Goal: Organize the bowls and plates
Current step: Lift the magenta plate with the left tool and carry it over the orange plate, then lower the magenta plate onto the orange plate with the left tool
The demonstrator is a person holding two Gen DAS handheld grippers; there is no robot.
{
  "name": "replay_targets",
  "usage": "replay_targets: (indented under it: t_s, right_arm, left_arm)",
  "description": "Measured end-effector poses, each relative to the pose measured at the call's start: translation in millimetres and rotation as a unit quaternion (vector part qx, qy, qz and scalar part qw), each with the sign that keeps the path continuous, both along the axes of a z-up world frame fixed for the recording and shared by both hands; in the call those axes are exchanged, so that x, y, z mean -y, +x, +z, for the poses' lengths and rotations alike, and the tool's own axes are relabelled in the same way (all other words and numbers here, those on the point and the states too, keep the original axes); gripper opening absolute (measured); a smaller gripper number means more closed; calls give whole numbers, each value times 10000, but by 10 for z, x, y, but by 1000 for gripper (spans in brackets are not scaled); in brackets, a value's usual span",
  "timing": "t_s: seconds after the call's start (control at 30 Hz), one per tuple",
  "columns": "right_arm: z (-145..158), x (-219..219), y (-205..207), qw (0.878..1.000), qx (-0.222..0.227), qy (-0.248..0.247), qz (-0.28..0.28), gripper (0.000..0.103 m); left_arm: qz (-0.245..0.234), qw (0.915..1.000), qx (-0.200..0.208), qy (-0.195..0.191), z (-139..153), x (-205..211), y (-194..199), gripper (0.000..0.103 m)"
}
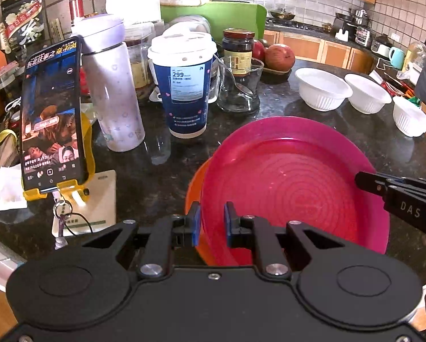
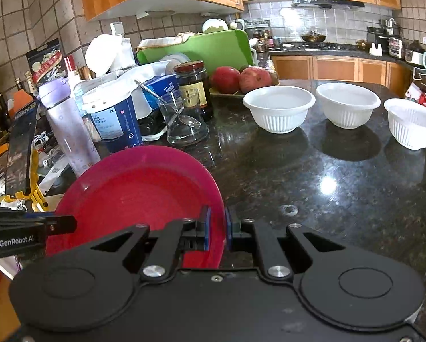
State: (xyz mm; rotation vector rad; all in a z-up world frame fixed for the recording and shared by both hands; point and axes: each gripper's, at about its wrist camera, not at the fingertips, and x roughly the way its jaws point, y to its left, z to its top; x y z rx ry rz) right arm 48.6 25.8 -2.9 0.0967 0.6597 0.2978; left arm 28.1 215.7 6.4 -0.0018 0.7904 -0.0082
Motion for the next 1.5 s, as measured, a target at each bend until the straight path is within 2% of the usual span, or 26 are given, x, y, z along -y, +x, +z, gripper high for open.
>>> replay_targets:
  t_s: [0.33, 0.57, 0.7, 0.8, 0.83, 1.0, 1.27, 1.4, 1.5]
  right_arm:
    - [-35, -135, -68, 9990, -40, -103, -436, 13]
    - [-62, -176, -22, 9983, -90, -145, -554, 13]
    - [-75, -168, 21, 9981, -176, -88, -580, 17]
    - [-82, -166, 34, 9982, -174, -52, -575, 18]
    - [-79, -167, 34, 9982, -158, -48, -579, 22]
    - [-67, -162, 63, 9980, -138, -77, -611, 24]
    - [-43, -144, 75, 9979, -110, -29, -635, 29]
    - [-26, -143, 74, 9977, -78, -15, -668, 31]
    - [-27, -136, 63, 9976, -84, -12, -693, 32]
  left_arm:
    - [-385, 9992, -13, -86, -84, -146, 72, 21]
    - [-477, 9988, -18, -108, -109, -194, 147, 22]
    - [-504, 9987, -33, -115, -142, -198, 170, 23]
    - [-464, 9989, 32, -43, -149, -188, 158, 33]
    - [-463, 9989, 67, -18, -143, -186, 148, 33]
    - [-447, 9989, 145, -48, -115, -212, 141, 45]
    - [-388, 9991, 142, -133, -106, -234, 157, 46]
    - [-371, 9991, 172, -100, -112, -229, 167, 53]
    - [-344, 9992, 166, -123, -120, -240, 179, 54]
